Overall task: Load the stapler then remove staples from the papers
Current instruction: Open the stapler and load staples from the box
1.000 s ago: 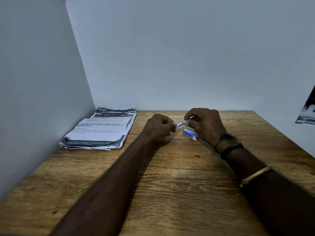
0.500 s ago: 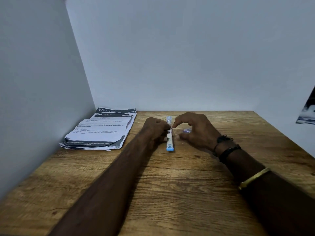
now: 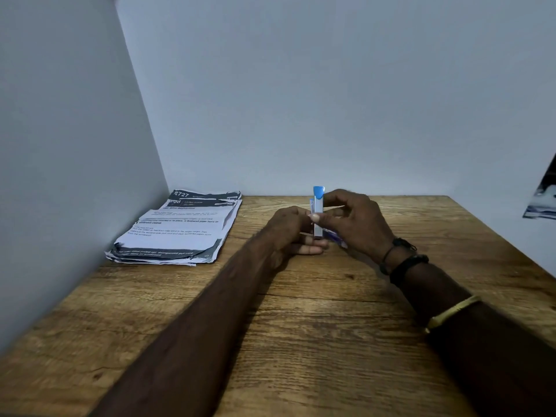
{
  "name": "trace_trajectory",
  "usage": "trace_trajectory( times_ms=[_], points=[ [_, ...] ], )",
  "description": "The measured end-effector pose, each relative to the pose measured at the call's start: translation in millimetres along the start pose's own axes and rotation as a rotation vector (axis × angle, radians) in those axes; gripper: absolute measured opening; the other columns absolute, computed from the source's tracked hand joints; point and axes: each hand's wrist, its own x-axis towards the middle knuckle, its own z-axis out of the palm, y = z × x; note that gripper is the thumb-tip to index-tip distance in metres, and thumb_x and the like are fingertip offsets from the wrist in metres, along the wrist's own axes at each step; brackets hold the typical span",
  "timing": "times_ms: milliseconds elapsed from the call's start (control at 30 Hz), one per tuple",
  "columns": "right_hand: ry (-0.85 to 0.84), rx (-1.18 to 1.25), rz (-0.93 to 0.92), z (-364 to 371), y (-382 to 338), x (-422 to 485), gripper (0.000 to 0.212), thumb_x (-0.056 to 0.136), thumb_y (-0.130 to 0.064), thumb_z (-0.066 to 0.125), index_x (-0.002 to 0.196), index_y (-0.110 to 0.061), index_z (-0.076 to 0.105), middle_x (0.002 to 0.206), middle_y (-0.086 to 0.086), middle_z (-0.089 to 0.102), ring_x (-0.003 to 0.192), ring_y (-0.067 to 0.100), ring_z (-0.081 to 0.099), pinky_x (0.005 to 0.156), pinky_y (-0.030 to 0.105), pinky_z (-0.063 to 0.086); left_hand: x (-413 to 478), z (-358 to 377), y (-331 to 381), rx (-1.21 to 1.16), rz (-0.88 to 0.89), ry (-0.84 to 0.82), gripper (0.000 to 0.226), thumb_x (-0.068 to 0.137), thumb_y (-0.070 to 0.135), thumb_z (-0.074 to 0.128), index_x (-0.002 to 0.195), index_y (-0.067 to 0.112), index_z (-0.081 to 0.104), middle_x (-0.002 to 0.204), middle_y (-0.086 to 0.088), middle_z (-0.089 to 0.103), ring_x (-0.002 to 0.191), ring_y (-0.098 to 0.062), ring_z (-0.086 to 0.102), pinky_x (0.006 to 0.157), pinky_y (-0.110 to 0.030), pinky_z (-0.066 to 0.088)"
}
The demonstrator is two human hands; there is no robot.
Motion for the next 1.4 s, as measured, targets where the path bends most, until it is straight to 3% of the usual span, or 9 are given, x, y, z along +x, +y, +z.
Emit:
trace_trajectory(
  times_ms=[133,200,333,433,600,900,1100,1267,1400],
  points=[
    [0.01,0.215,0.141,-3.9,0.1,2.1,0.059,0.074,-0.026,0.089,0.127,-0.025,0.063,0.112,0.006,0.076,0.092,0.021,0.077,0.082,0.041,0.063,-2.3,1.5,1.1,-0.023,0.021,-0.035,0.025,0.095,0.012,0.056,0.115,0.002,0.065,0.074,-0.007,0.077,0.077,-0.027,0.075,0.083,-0.044,0.064],
    [-0.01,0.315,0.186,-4.3,0.1,2.4,0.064,0.075,-0.019,0.088,0.132,-0.023,0.059,0.106,0.009,0.078,0.09,0.021,0.078,0.075,0.035,0.063,-6.0,0.4,2.7,-0.011,0.016,-0.082,0.027,0.094,0.016,0.057,0.115,0.003,0.067,0.081,-0.006,0.078,0.082,-0.026,0.076,0.082,-0.04,0.064],
    [0.007,0.407,0.26,-3.5,3.4,4.1,0.055,0.081,-0.019,0.084,0.131,-0.02,0.06,0.096,0.011,0.08,0.082,0.022,0.078,0.069,0.032,0.059,-8.3,0.6,0.3,0.035,0.031,-0.082,0.037,0.091,-0.001,0.065,0.127,-0.005,0.056,0.1,-0.022,0.071,0.08,-0.028,0.072,0.077,-0.035,0.062],
    [0.03,0.433,0.314,-3.9,6.7,6.5,0.051,0.082,-0.026,0.084,0.127,-0.021,0.063,0.094,0.011,0.08,0.082,0.022,0.078,0.065,0.03,0.058,-8.7,2.0,-1.0,0.063,0.036,-0.1,0.034,0.091,-0.007,0.059,0.125,-0.004,0.057,0.09,-0.018,0.072,0.076,-0.026,0.071,0.075,-0.033,0.061],
    [0.06,0.456,0.361,-3.7,10.5,9.1,0.052,0.076,-0.015,0.089,0.122,-0.017,0.065,0.09,0.011,0.08,0.073,0.016,0.076,0.063,0.03,0.056,-12.4,3.4,1.0,0.098,0.039,-0.104,0.03,0.089,-0.013,0.057,0.114,0.003,0.059,0.083,-0.018,0.07,0.073,-0.028,0.07,0.063,-0.027,0.061],
    [0.1,0.476,0.365,-1.1,7.9,12.0,0.051,0.073,-0.008,0.089,0.115,-0.015,0.06,0.089,0.018,0.077,0.066,0.021,0.072,0.064,0.031,0.059,-13.0,2.8,2.8,0.101,0.044,-0.094,0.031,0.088,-0.016,0.057,0.113,0.002,0.059,0.089,-0.022,0.069,0.075,-0.03,0.07,0.069,-0.032,0.062],
    [0.126,0.421,0.35,0.8,11.1,12.4,0.05,0.072,-0.012,0.091,0.11,-0.017,0.059,0.07,0.005,0.074,0.061,0.018,0.071,0.065,0.035,0.062,-15.8,3.5,4.8,0.089,0.038,-0.092,0.031,0.089,-0.017,0.057,0.114,0.002,0.058,0.091,-0.023,0.067,0.073,-0.029,0.07,0.061,-0.028,0.062],
    [0.125,0.411,0.342,1.0,11.0,12.1,0.045,0.072,-0.013,0.091,0.103,-0.021,0.059,0.073,0.007,0.076,0.064,0.02,0.072,0.067,0.036,0.062,-17.9,4.0,6.1,0.103,0.044,-0.086,0.032,0.089,-0.017,0.056,0.114,0.002,0.058,0.097,-0.027,0.066,0.073,-0.029,0.069,0.059,-0.027,0.062],
    [0.147,0.392,0.345,1.7,8.7,10.8,0.042,0.072,-0.012,0.091,0.097,-0.022,0.058,0.08,0.012,0.078,0.069,0.025,0.074,0.071,0.04,0.064,-17.0,3.7,5.7,0.104,0.044,-0.081,0.03,0.089,-0.017,0.057,0.112,0.003,0.059,0.089,-0.022,0.068,0.07,-0.026,0.07,0.061,-0.028,0.062]
  ],
)
